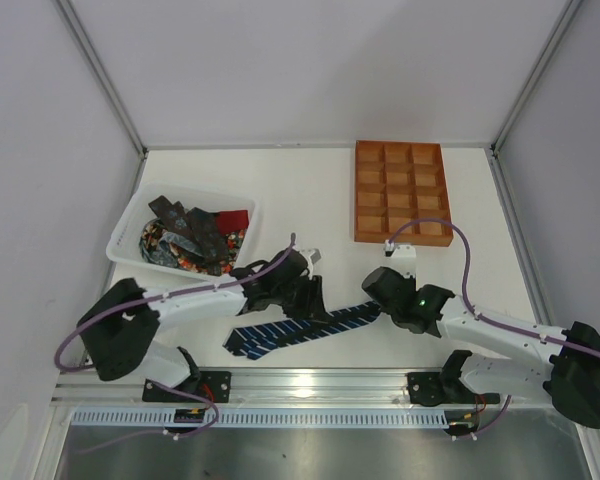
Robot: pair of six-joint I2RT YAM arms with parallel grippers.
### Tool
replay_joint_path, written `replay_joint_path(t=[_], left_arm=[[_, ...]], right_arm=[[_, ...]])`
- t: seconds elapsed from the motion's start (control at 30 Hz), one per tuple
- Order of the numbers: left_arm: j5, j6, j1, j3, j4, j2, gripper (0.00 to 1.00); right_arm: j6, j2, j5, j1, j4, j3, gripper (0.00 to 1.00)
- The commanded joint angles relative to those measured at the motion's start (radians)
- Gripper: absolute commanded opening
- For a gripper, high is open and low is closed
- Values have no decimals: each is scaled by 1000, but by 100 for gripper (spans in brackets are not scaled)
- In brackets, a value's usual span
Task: Roll the ties
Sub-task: Roll the tie
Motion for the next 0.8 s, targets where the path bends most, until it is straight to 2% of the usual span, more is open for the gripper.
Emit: replay_joint_path(t=[0.0,0.03,0.1,0.27,0.5,0.63,0.77], left_arm=[[-218,29,10,-10,-209,-148,47],[-265,21,10,-11,-317,-200,52],[-366,9,18,-22,-399,-249,54],[-365,-60,30,-123,-498,-367,52],[-379,-155,30,-230,-546,-499,48],[-374,-169,30,-263,-547,-527,47],[-321,-174,30,-295,-515,-547,41]], right_arm=[[19,-10,55,5,-4,31,0],[19,-13,52,6,-2,30,0],[16,-14,45,5,7,30,0],[2,-7,32,5,22,31,0],[-4,-40,19,3,25,7,0],[-4,-65,4,3,45,-13,0],[0,-68,-1,5,45,-21,0]])
